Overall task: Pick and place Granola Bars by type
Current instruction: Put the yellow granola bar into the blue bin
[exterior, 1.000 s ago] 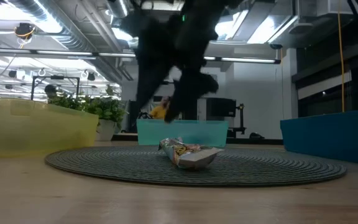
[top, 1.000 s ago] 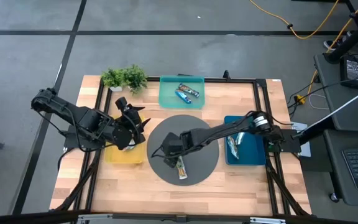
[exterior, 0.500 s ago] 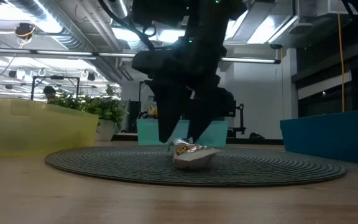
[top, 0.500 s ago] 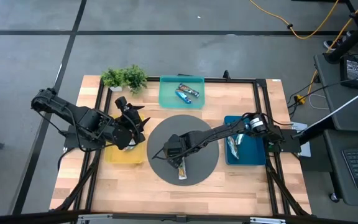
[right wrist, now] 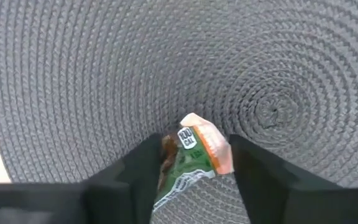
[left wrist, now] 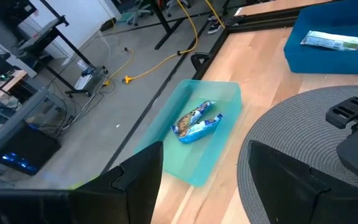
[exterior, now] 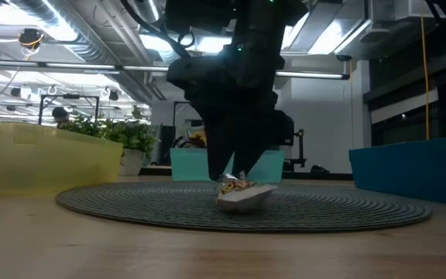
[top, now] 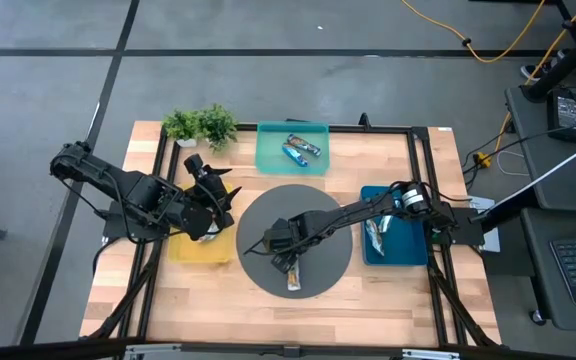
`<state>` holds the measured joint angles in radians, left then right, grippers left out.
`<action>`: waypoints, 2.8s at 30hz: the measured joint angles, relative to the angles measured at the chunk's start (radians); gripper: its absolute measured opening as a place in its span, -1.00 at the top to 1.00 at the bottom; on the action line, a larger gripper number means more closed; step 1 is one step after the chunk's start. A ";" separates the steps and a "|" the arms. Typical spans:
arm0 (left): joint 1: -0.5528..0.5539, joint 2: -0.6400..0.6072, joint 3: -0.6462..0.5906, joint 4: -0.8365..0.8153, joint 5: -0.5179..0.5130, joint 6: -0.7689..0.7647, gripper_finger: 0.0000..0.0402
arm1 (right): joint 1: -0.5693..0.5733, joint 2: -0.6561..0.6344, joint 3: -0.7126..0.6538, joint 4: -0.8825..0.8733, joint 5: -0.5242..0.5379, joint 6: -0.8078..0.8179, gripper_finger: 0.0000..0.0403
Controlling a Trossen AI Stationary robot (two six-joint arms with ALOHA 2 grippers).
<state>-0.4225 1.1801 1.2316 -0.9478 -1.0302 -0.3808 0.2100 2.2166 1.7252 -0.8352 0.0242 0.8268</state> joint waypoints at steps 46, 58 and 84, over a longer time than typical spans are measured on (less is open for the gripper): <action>0.000 0.000 0.000 -0.004 0.002 0.001 -0.12 | 0.004 -0.177 0.591 -0.733 0.288 -0.255 0.99; 0.000 0.000 0.000 -0.005 -0.012 0.012 -0.12 | 0.003 -0.362 0.590 -0.737 0.355 -0.146 1.00; 0.068 0.000 0.000 -0.006 -0.023 0.055 -0.12 | 0.003 -0.824 0.235 -0.737 0.432 -0.232 1.00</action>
<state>-0.3550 1.1797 1.2316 -0.9536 -1.0531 -0.3254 0.2127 1.3927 1.9601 -1.5719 0.4559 0.5945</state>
